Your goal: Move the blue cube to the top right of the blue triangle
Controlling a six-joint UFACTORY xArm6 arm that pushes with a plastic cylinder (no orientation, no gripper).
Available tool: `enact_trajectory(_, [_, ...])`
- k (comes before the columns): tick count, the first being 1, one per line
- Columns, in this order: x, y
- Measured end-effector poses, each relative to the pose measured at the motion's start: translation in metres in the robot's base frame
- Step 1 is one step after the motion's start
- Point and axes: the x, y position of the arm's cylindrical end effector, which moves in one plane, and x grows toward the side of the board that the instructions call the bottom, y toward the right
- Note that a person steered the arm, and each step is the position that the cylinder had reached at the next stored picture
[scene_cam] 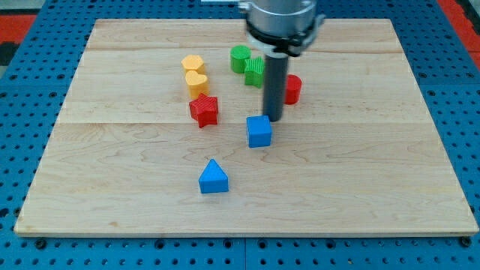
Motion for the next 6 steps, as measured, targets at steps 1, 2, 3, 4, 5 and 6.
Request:
enact_trajectory(1, [0.034,-0.022])
enact_trajectory(2, [0.013,-0.026])
enact_trajectory(3, [-0.011,-0.035])
enact_trajectory(4, [-0.006,-0.073])
enact_trajectory(5, [0.027,-0.075])
enact_trajectory(6, [0.034,-0.081])
